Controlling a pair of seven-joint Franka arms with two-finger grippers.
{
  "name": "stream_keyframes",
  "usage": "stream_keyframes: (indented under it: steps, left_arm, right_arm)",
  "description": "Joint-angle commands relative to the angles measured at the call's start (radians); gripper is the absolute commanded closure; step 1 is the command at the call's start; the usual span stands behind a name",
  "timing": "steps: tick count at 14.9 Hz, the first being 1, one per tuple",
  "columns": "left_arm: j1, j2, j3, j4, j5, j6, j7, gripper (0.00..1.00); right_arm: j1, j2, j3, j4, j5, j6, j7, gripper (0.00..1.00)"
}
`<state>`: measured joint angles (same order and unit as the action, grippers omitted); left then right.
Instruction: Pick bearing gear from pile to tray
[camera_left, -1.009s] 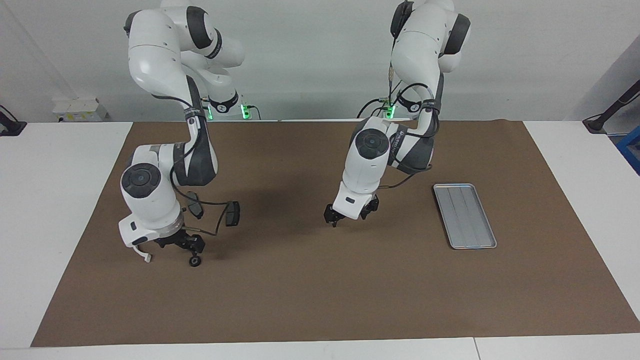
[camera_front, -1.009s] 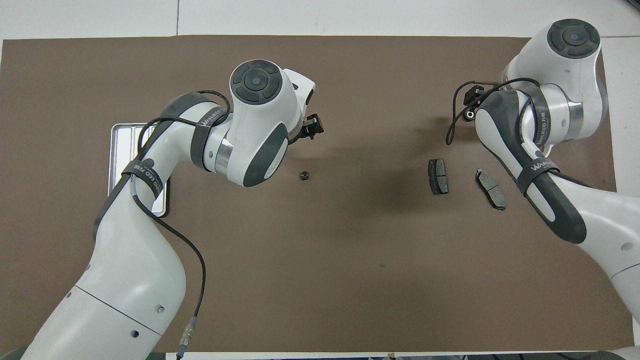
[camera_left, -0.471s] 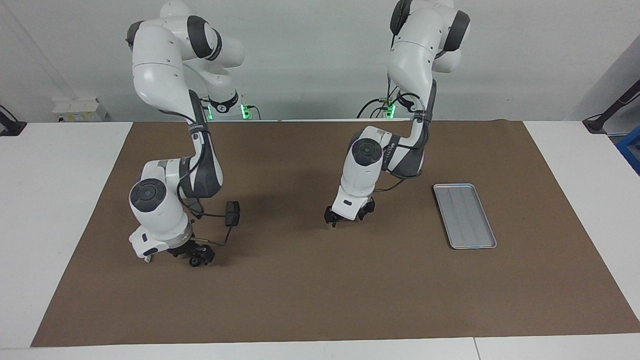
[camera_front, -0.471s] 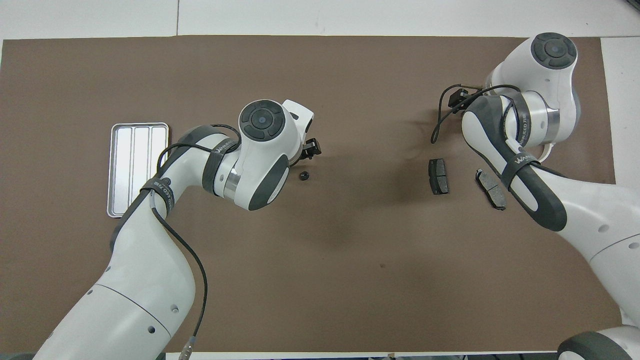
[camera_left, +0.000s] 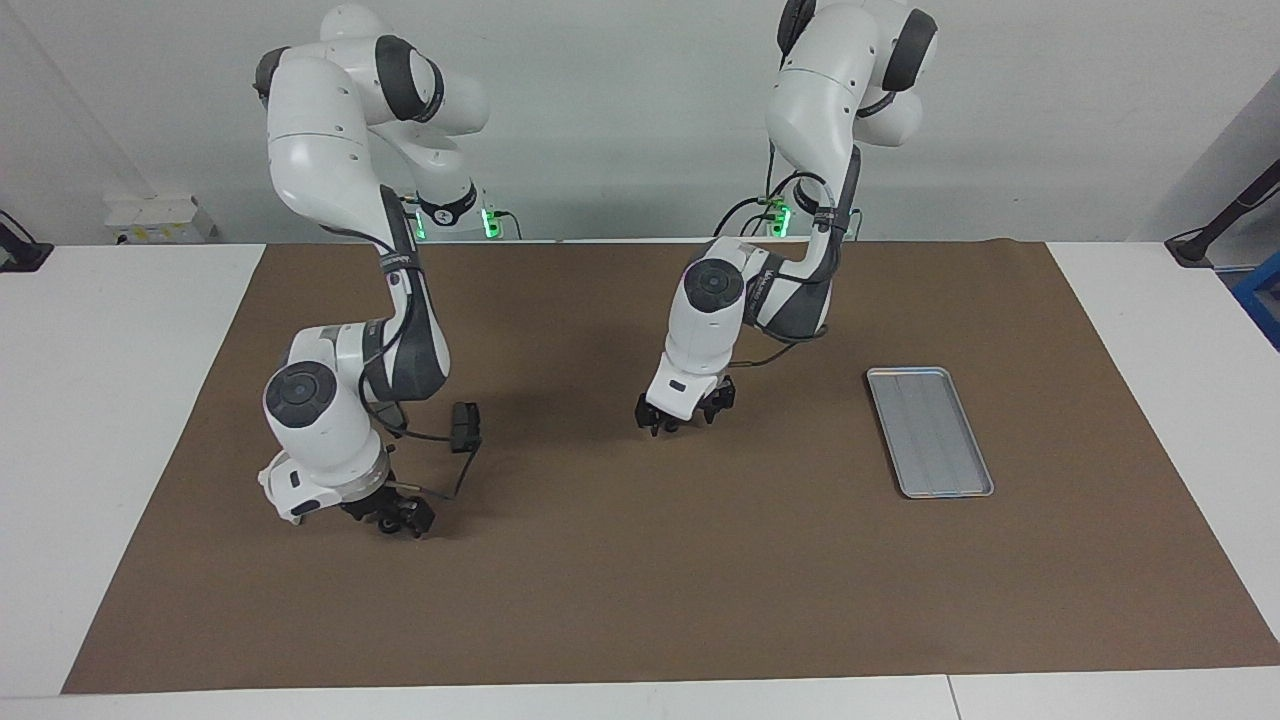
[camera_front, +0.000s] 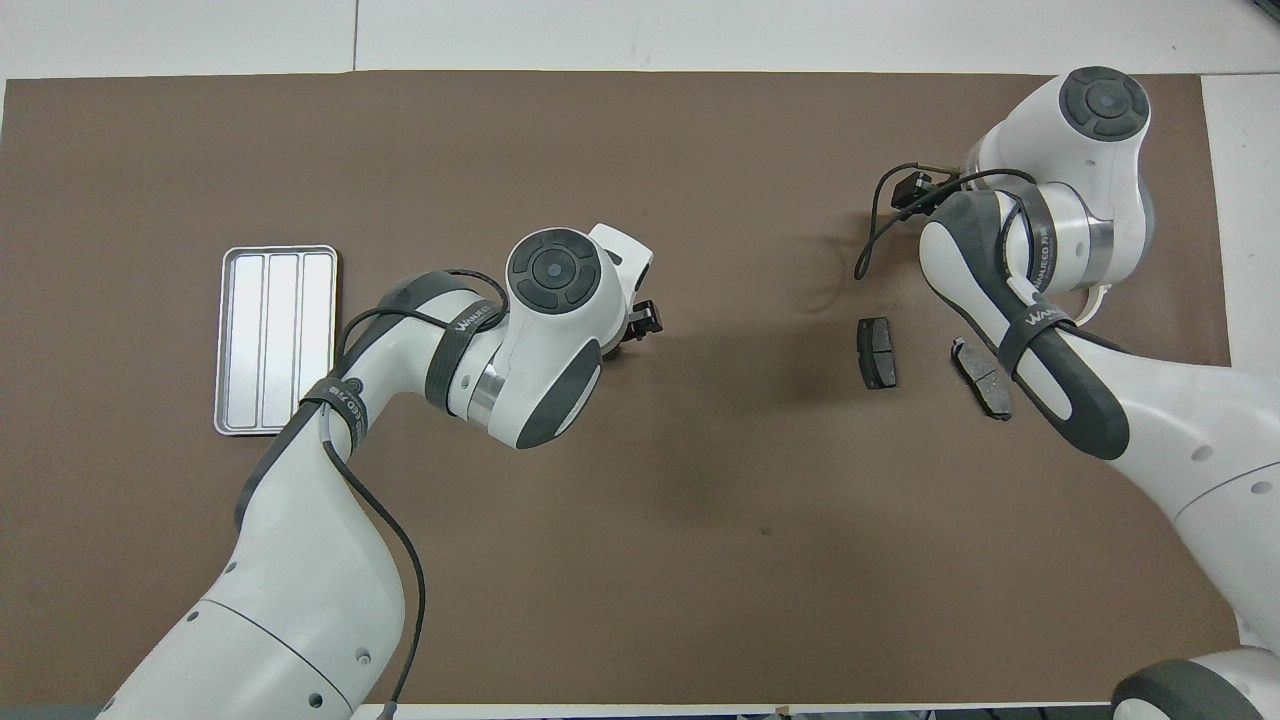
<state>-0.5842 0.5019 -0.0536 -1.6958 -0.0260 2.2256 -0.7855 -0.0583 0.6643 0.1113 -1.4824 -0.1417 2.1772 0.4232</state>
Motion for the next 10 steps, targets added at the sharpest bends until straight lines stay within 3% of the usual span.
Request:
stream_keyframes:
  steps: [1,7,9,10]
  left_arm:
    - [-0.031,-0.034,0.017,-0.048,-0.008,0.031,-0.023,0.0]
    - [-0.032,-0.037,0.017,-0.074,-0.008,0.045,-0.021,0.0]
    - [-0.034,-0.048,0.018,-0.11,-0.008,0.078,-0.023,0.0]
    - [-0.034,-0.051,0.018,-0.123,-0.008,0.092,-0.023,0.0]
  right_arm:
    - [-0.015,0.014,0.008,0.004,0.008,0.013,0.009,0.03]
    - [-0.017,0.009,0.008,-0.012,0.01,-0.01,0.009,0.05]
    - [-0.017,0.009,0.008,-0.012,0.008,-0.01,0.008,0.2]
    - [-0.018,0.009,0.008,-0.012,0.008,-0.01,0.008,0.34]
